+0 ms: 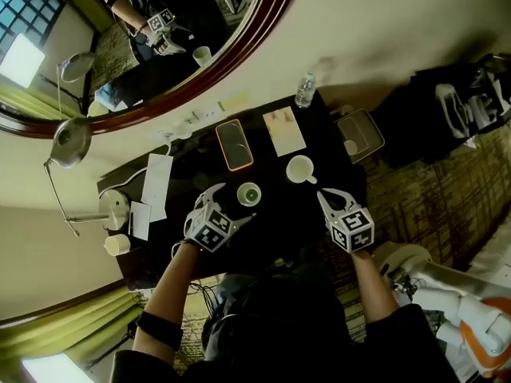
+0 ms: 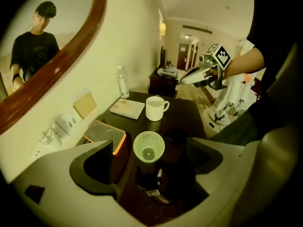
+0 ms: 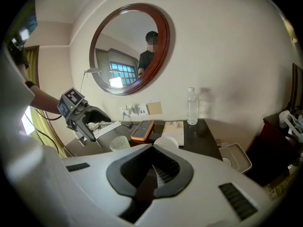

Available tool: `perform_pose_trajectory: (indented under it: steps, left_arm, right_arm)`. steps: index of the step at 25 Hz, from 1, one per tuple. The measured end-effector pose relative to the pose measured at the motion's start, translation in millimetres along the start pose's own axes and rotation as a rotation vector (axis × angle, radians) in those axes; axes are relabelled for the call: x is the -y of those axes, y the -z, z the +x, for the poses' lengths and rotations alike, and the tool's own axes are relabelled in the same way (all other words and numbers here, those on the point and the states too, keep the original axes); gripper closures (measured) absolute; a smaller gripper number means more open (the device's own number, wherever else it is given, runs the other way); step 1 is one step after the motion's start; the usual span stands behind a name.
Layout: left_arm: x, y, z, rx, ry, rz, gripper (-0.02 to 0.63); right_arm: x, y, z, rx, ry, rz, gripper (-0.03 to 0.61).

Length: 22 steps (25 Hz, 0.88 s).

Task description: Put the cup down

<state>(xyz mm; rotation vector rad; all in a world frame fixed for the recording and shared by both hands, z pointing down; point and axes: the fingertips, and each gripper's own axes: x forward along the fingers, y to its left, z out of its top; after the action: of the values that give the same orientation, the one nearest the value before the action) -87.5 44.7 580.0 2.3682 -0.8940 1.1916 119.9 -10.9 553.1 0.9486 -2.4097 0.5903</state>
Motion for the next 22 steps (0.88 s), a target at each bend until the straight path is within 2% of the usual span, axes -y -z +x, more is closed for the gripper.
perform_pose_trajectory:
  steps: [5,7,20,22]
  left_arm:
    - [5,14,45,-0.091,0.017,0.118,0.127]
    - [7,20,57,-0.118,0.034,0.136,0.127]
    - [1,28,104,-0.156,0.076,0.079,0.134]
    - [1,28,107,-0.151,0.074,0.07,0.213]
  right_arm:
    - [-7,18,10,-0.032,-0.032,0.006,0.578]
    - [-12,22,14,-0.039,-0.047,0.005,0.578]
    - [-22,42,47,-0.101,-0.13,0.011,0.578]
    - [-23,43,51,-0.1,-0.138,0.017,0.578]
